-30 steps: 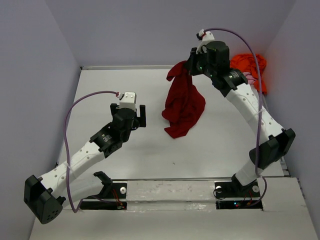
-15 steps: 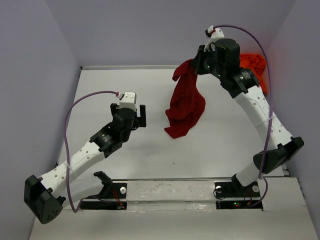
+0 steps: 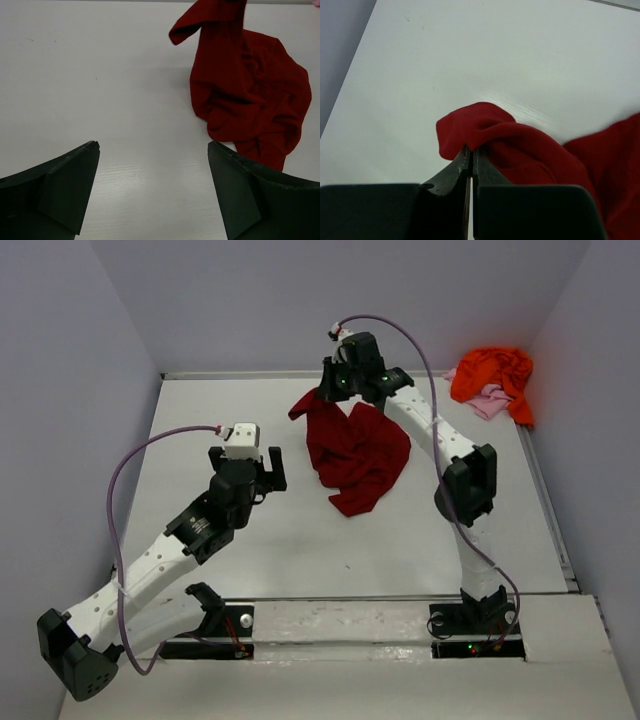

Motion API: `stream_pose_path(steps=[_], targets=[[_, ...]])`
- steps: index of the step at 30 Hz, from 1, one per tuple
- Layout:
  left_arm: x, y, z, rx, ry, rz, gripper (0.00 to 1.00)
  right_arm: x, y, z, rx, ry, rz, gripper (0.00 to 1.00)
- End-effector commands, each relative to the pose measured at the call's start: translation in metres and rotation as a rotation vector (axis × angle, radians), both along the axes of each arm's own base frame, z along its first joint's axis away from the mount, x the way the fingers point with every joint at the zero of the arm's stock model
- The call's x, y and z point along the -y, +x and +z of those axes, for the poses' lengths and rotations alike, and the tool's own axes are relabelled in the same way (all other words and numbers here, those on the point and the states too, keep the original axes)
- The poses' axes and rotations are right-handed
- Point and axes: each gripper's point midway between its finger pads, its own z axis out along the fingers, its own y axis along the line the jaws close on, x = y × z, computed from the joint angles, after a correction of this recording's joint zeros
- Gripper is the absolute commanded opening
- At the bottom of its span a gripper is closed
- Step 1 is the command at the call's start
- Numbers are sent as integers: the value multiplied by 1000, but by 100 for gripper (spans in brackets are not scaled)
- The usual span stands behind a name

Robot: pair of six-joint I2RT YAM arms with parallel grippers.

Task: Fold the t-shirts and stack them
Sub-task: Flatten the tshirt out

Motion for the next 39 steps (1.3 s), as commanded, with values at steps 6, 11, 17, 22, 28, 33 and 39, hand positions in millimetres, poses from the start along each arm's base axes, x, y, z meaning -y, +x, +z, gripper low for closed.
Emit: stream_pose_path(steps=[6, 11, 17, 22, 28, 33, 39], targets=[[-11, -2, 31, 109, -80, 44, 99, -101, -18, 94, 135, 306, 269, 0], [-10, -1, 28, 99, -69, 42, 99, -121, -43, 77, 88, 356, 392, 0], [-8, 0, 25, 91, -64, 36, 99, -111, -55, 6, 5, 218, 442, 58], [-8, 0, 25, 91, -64, 31, 99, -52, -47, 2, 119, 8, 211, 63], [-5, 1, 23, 83, -59, 22, 99, 28, -42, -45, 82, -201, -90, 62], [-2, 1, 21, 74, -57, 12, 99, 62, -44, -90, 14, -290, -193, 60], [-2, 1, 20, 73, -57, 12, 99, 94, -38, -146, -87, -322, -324, 59]])
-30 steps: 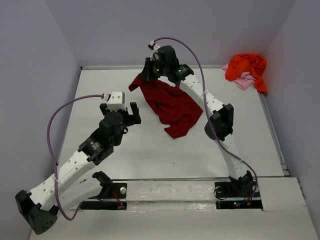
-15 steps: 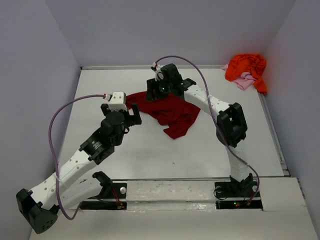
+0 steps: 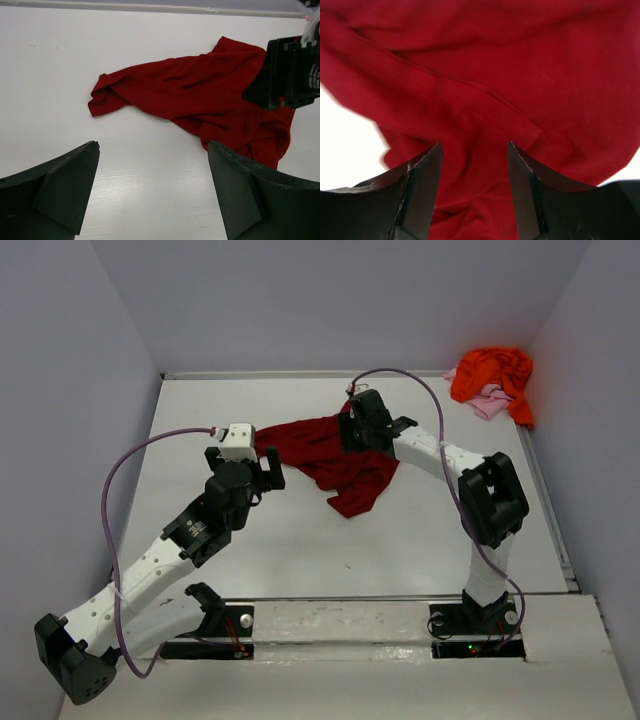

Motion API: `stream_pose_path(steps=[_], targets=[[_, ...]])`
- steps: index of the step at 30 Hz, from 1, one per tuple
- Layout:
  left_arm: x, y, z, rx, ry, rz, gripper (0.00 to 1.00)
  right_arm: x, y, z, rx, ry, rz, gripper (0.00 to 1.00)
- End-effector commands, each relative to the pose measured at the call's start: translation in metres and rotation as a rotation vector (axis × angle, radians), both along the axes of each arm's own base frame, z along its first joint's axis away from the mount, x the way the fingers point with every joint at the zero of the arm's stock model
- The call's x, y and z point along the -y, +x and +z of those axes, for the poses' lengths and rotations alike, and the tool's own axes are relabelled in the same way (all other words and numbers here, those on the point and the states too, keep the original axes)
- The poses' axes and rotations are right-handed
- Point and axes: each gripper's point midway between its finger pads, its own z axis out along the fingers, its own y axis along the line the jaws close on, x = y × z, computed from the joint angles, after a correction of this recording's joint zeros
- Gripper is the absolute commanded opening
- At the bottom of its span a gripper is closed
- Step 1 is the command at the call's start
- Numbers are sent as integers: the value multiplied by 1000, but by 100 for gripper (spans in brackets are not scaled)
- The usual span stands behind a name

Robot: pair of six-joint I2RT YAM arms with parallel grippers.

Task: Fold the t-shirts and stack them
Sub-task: Flatten the tshirt out

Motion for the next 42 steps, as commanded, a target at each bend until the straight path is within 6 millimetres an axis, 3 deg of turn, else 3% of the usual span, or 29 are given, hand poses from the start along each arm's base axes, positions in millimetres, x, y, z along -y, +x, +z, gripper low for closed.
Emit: stream_pose_path(steps=[1, 8, 15, 20, 27, 30, 33, 37, 42], targets=[[1, 2, 9, 29, -23, 0, 99, 25, 16, -26, -1, -6, -141, 59], [3, 4, 4, 13, -12, -2, 99, 49, 25, -52, -44, -22, -228, 59], [3, 4, 2, 9, -6, -1, 99, 48, 24, -62, -59, -30, -219, 55], [3, 5, 1, 6, -1, 2, 99, 43, 24, -68, -73, -22, -199, 38], [2, 4, 2, 9, -4, 5, 99, 40, 25, -71, -78, -16, -189, 1], [2, 4, 3, 10, -5, 5, 99, 38, 25, -67, -73, -6, -175, 0], [2, 4, 3, 10, -5, 6, 99, 27, 22, -57, -77, 44, -126, 0], [1, 4, 5, 15, -10, 13, 99, -28, 2, -12, -108, 306, 100, 0], [-1, 4, 6, 20, -19, 23, 99, -100, -36, 27, -93, 406, 320, 0]])
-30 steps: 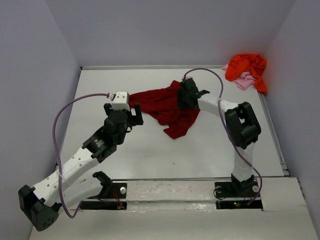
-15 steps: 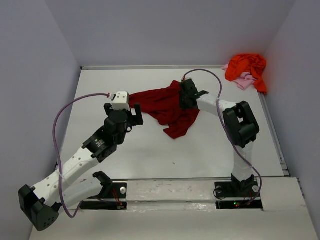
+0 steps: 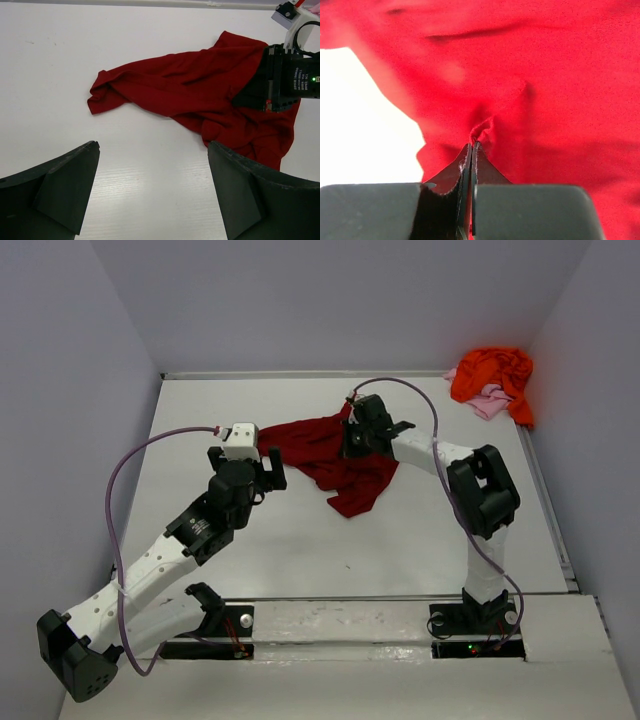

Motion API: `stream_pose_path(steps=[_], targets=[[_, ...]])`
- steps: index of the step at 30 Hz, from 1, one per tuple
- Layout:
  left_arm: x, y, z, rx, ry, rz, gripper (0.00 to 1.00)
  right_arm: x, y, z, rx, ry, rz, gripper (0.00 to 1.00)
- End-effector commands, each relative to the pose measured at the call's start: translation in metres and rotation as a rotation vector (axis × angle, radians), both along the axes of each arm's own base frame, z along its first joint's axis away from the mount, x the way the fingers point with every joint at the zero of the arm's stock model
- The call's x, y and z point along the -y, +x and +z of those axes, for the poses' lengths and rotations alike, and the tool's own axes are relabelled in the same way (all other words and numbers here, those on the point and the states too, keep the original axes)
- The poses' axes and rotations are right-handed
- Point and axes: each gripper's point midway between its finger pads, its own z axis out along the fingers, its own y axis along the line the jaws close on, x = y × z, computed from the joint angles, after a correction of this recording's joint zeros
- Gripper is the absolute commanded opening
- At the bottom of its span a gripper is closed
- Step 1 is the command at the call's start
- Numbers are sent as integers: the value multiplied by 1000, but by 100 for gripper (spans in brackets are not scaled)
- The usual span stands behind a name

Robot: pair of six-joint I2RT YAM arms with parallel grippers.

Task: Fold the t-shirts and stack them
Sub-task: Flatten the tshirt out

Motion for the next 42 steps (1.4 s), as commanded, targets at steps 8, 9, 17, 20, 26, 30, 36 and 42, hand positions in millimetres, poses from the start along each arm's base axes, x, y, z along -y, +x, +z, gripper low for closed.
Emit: stream_pose_path(steps=[8, 9, 17, 20, 26, 30, 36, 42], targets=[[-14, 0, 21, 63, -50, 70, 99, -165, -93, 90, 73, 328, 463, 0], [-16, -1, 22, 69, -52, 78, 99, -174, -99, 79, 56, 321, 479, 0], [-20, -2, 26, 83, -65, 90, 99, -256, -176, 37, -65, 361, 669, 0], [-19, -3, 27, 84, -68, 87, 99, -278, -201, 17, -102, 366, 704, 0], [-20, -4, 29, 90, -73, 87, 99, -298, -227, -5, -172, 388, 754, 0], [-20, -3, 28, 86, -71, 84, 99, -297, -229, -12, -165, 356, 752, 4], [-21, -4, 29, 90, -71, 88, 99, -256, -201, 12, 55, 141, 684, 55], [-23, -4, 31, 97, -77, 96, 99, -192, -176, 37, 214, -38, 541, 57]])
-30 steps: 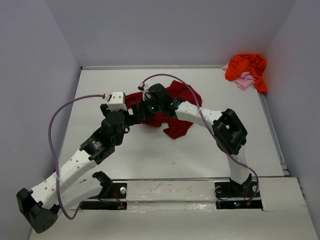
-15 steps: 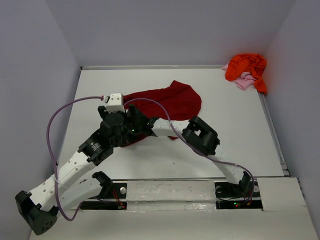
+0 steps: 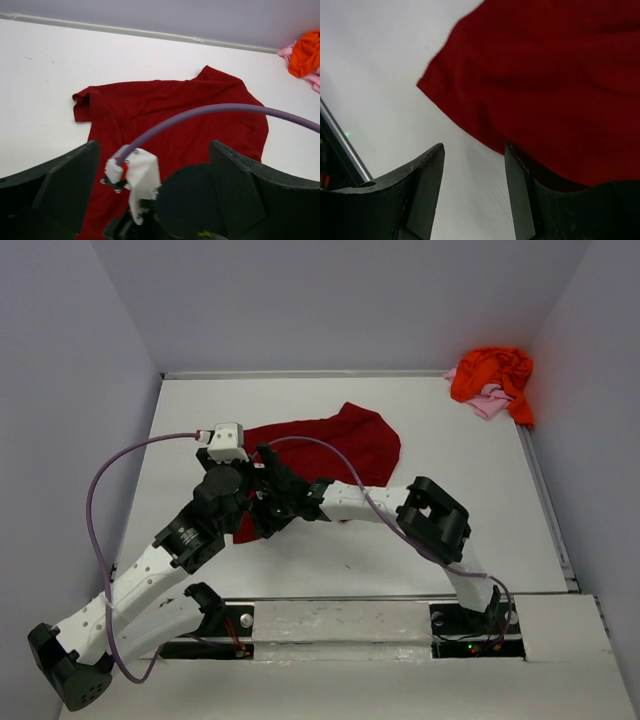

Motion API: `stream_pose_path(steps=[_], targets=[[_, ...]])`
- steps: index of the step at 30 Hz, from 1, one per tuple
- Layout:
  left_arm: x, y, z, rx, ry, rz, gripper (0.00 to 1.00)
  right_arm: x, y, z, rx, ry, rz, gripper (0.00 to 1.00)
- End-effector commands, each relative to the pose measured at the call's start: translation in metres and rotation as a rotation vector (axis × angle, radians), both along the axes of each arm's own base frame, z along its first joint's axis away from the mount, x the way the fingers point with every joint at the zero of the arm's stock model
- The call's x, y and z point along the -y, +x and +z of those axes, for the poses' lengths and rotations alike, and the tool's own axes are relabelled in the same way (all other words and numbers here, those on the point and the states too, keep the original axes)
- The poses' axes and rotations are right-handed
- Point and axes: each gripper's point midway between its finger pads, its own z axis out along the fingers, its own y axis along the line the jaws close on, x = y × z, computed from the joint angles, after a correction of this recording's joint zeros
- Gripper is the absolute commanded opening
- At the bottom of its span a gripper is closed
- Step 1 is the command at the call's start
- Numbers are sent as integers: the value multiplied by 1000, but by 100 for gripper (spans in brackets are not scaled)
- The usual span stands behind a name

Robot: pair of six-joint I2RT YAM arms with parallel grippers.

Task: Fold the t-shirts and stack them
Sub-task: Flatten the tshirt out

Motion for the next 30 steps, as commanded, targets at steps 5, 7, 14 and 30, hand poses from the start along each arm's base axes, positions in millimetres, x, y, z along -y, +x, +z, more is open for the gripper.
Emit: stream_pose_path(steps=[5, 7, 14, 30], targets=[[-18, 3, 1, -2, 33, 75, 99, 97, 54, 31, 356, -213, -249, 57], [-16, 3, -1, -7, 36, 68, 99, 126, 68, 17, 394, -301, -316, 57], [-13, 4, -3, -15, 40, 59, 99, 182, 99, -20, 454, -512, -466, 57], [-11, 6, -9, -32, 52, 59, 99, 243, 134, -53, 386, -703, -597, 46]])
